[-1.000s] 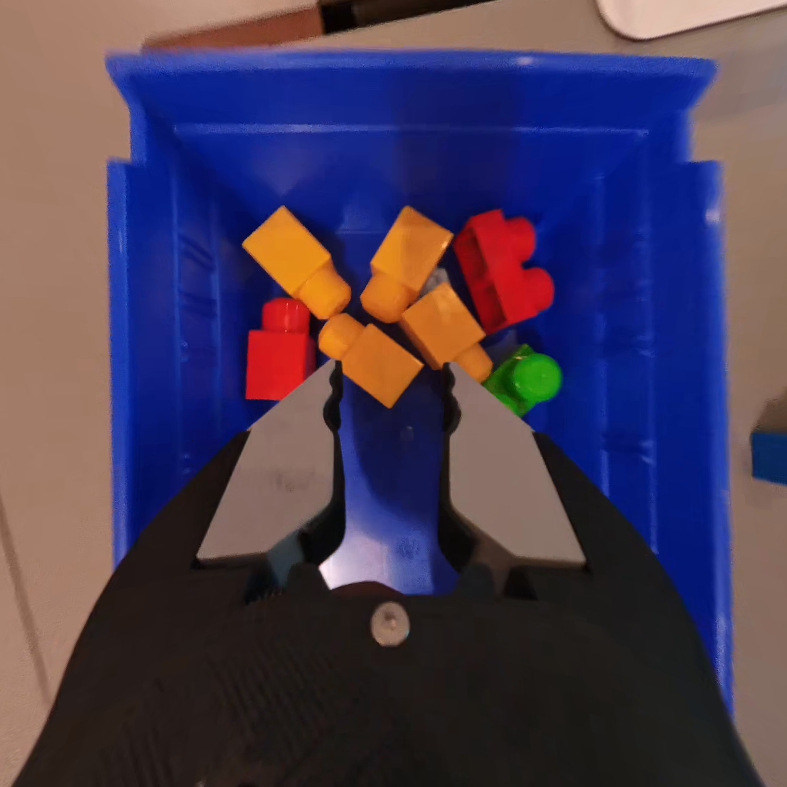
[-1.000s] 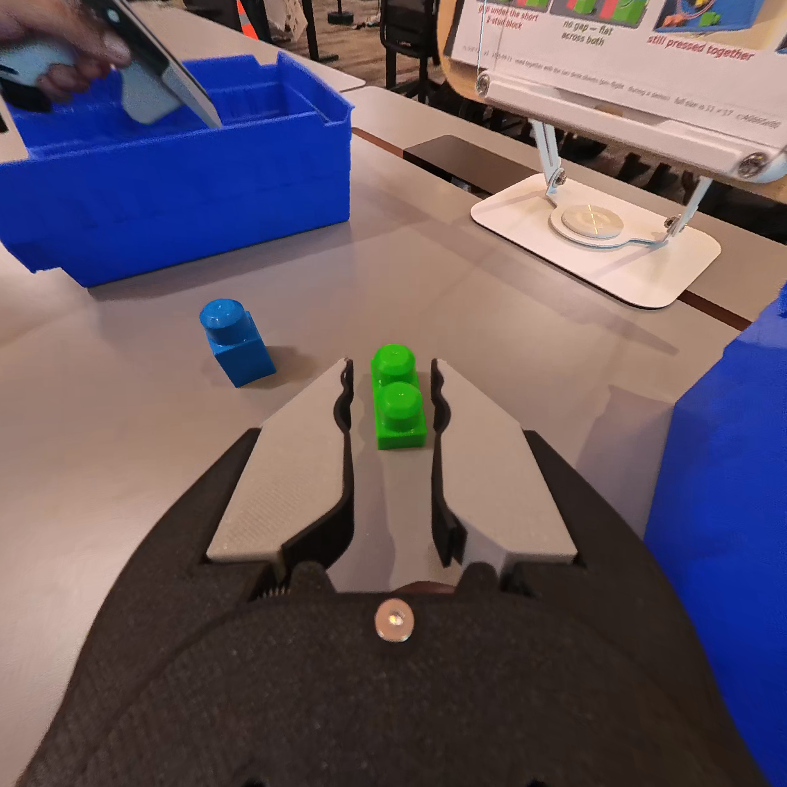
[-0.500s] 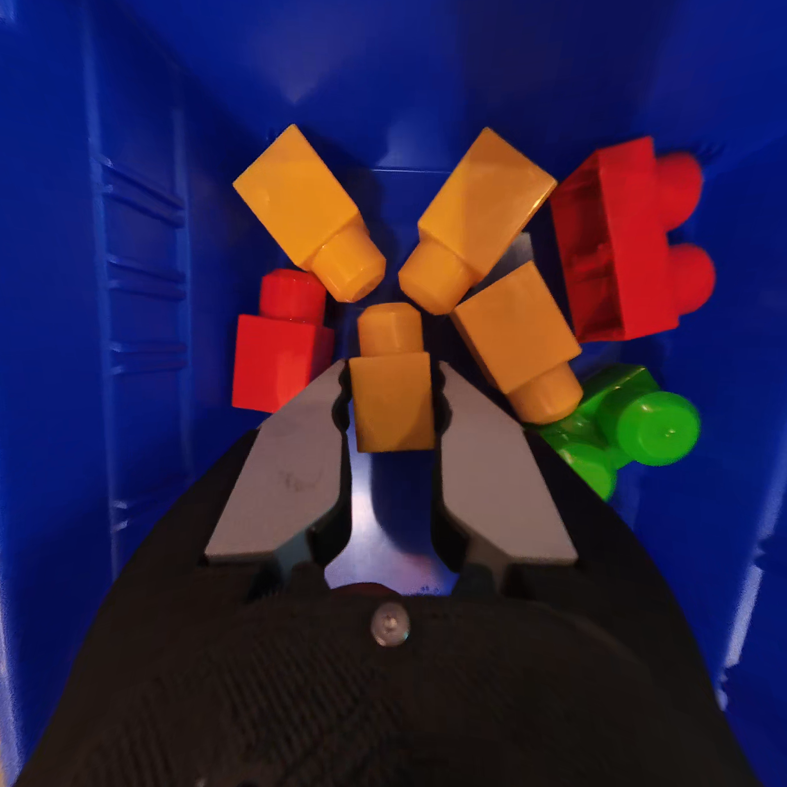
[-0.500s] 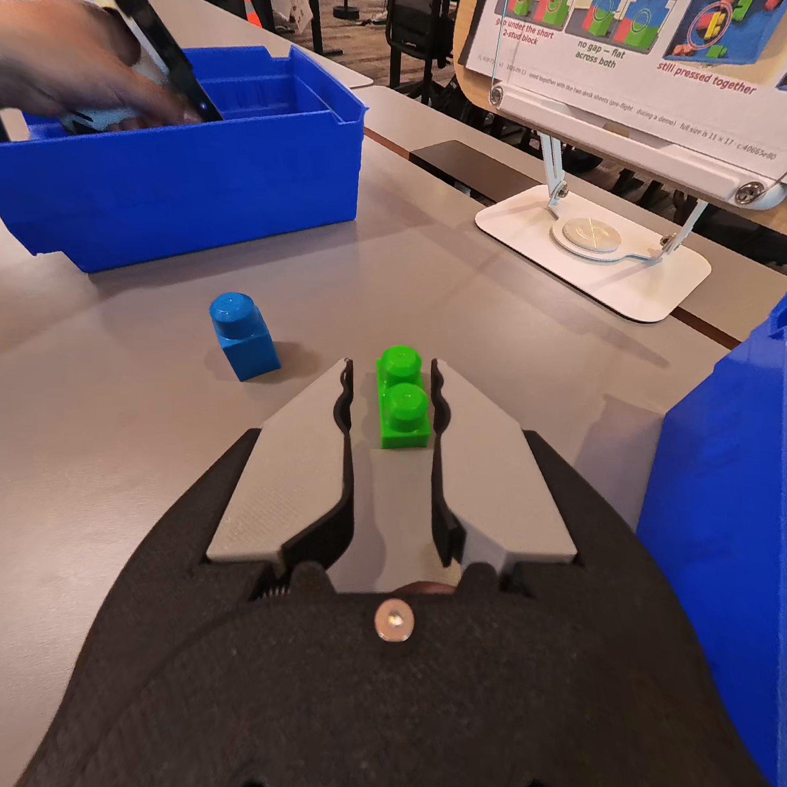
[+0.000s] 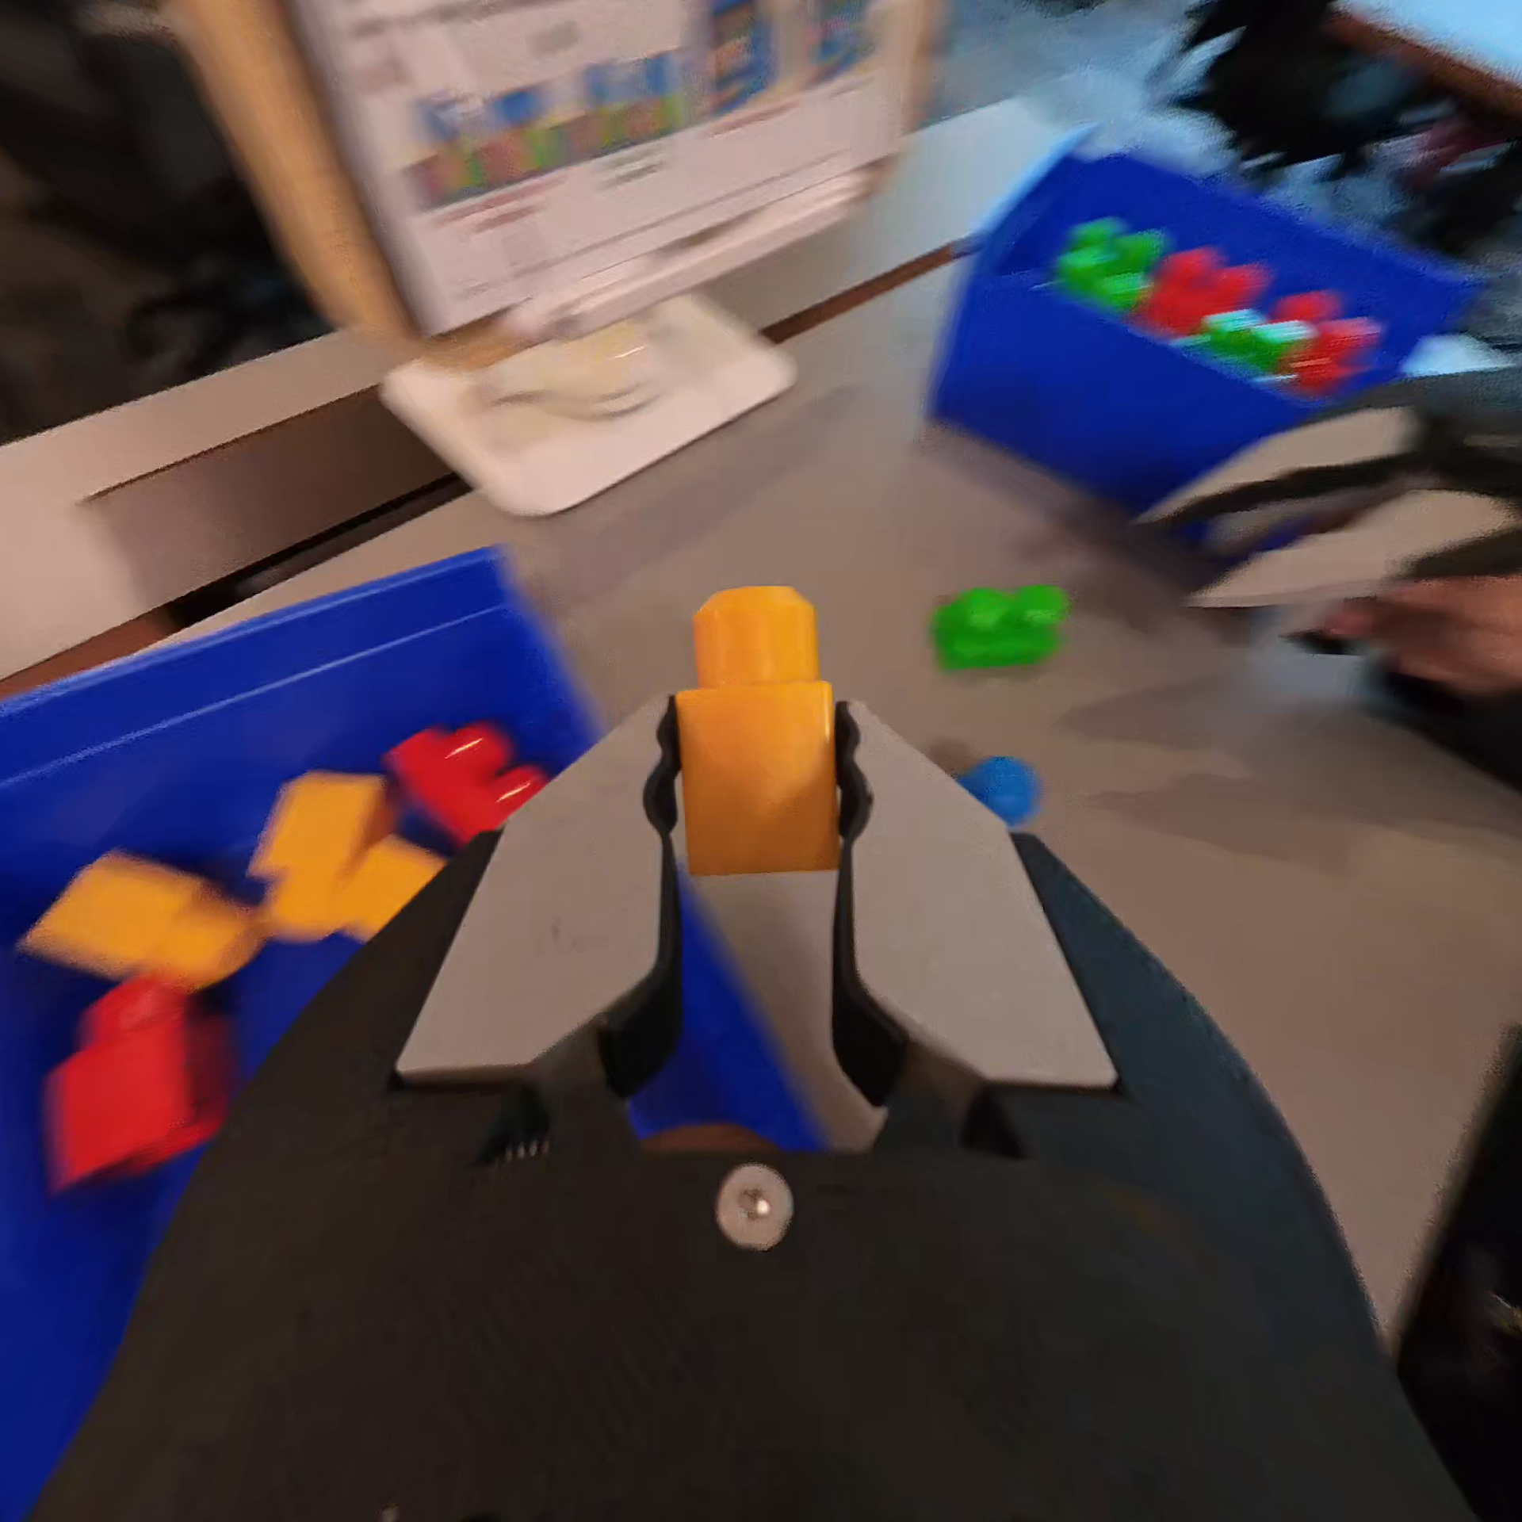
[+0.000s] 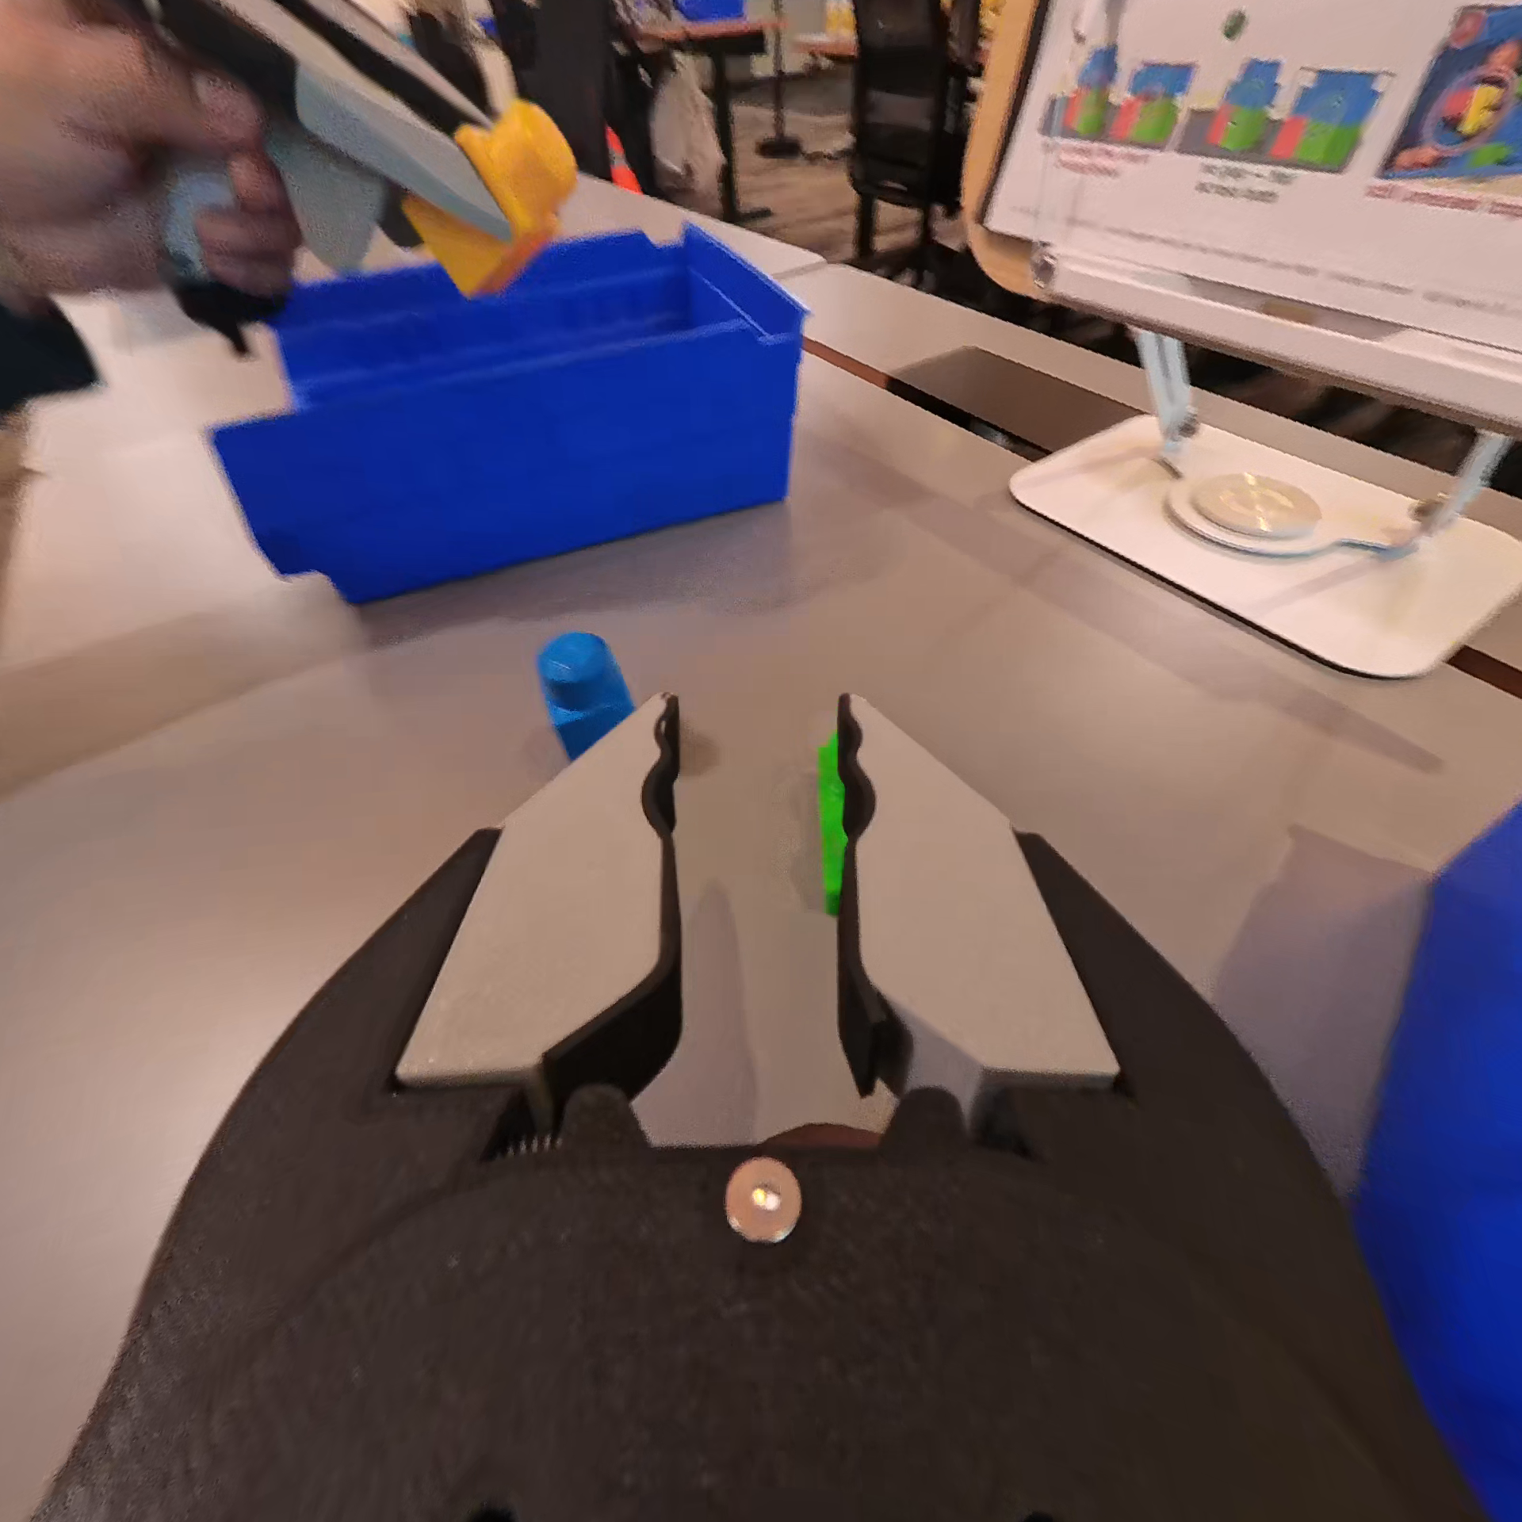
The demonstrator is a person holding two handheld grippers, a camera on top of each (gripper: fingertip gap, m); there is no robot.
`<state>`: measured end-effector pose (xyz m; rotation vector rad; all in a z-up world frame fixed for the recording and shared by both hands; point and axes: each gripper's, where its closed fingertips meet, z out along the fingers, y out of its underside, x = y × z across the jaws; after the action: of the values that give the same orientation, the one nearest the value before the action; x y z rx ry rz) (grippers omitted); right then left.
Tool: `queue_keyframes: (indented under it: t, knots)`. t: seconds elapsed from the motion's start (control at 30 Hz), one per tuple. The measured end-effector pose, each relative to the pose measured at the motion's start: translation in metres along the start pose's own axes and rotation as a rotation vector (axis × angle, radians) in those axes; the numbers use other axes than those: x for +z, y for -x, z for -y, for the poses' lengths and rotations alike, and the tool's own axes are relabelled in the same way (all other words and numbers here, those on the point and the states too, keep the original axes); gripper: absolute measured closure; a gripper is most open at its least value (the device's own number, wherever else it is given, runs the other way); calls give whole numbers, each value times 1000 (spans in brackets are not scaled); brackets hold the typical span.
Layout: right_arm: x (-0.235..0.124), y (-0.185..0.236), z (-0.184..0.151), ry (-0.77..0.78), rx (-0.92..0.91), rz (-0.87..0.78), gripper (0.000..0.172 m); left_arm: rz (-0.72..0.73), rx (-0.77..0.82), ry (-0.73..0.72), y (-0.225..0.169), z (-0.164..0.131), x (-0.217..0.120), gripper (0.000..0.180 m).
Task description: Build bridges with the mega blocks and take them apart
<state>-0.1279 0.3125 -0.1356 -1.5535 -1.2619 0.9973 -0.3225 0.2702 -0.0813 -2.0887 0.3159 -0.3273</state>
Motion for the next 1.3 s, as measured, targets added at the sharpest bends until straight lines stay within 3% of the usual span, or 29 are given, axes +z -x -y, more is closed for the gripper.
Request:
queue_keyframes:
  t: [0.07, 0.17, 0.33, 0.6, 0.93, 1.3]
  knots:
    - [-2, 15, 9, -56, 52, 104, 136, -166, 47, -61, -57, 7, 5, 146]
    - [-8, 33, 23, -136, 144, 254, 133, -302, 147, -109, -121, 2, 21, 146]
    - [-15, 44, 34, -214, 305, 423, 132, -378, 237, -110, -172, -19, 57, 145]
    - [-2, 61, 17, -95, 352, 511, 132, -370, 264, -171, -182, -26, 83, 146]
    - [18, 66, 1, -32, 224, 396, 140, -368, 225, -89, -167, -55, 89, 146]
    - [22, 44, -25, 115, 116, 240, 140, -248, 260, -37, -141, -64, 87, 126]
